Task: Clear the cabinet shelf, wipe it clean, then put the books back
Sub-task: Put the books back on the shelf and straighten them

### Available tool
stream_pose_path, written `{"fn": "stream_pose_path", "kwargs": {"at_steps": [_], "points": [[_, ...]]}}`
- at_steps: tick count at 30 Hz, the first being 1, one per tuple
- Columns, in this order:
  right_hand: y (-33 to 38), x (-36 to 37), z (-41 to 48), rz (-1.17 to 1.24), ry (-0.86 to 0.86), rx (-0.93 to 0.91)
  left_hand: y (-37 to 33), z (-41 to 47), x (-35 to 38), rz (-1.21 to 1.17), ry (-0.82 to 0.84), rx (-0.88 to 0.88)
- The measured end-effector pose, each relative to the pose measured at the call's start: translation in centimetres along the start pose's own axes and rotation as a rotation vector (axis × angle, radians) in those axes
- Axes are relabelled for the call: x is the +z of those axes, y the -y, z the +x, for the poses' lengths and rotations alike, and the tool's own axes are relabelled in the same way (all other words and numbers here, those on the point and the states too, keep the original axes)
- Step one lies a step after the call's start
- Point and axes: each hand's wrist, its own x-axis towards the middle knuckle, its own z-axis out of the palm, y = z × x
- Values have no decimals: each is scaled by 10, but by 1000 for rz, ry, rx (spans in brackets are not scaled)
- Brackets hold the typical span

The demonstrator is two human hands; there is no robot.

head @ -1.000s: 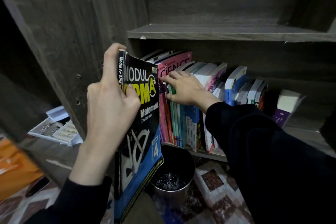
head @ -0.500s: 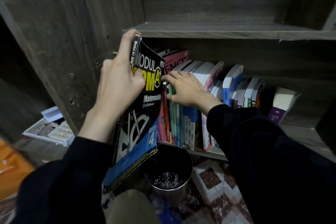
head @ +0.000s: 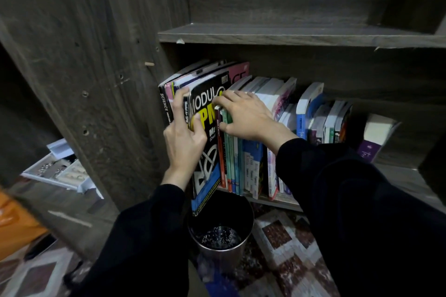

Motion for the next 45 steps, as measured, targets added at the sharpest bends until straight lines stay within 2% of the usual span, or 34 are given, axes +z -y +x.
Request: {"fn": "stream_pose_path", "kwargs": {"at_steps": [7,11,14,16,18,21,24,31,34,36,39,45], "points": [[3,0,1,13,25,16,28,-5,-3,-14,8,-154],[3,0,1,29,36,19,45,-75,5,63,67,-272],[3,0,1,21,40,24,51,-128,14,132,226,-531],[2,1,2,17,39,21,52,-140,20,148,261,-647],[2,2,3,14,34,16,48,-133,23,103,301,-698],[3,4,6,18,21,14,46,-118,34,74,314,-664],[4,6,9,13,11,12,39,-103,50,-35,391,-822],[4,9,11,-4,-1,13,25,-73,86,151,486,-1008],[6,9,10,23,-12,21,27,-79,79,152,540,-957],[7,9,10,55,-19,41,22,-97,71,86,563,-893],[7,8,9,72,-23,48,12,-115,74,-115,646,-904],[8,8,11,61,-10,36,17,-99,84,-439,555,-1120]]}}
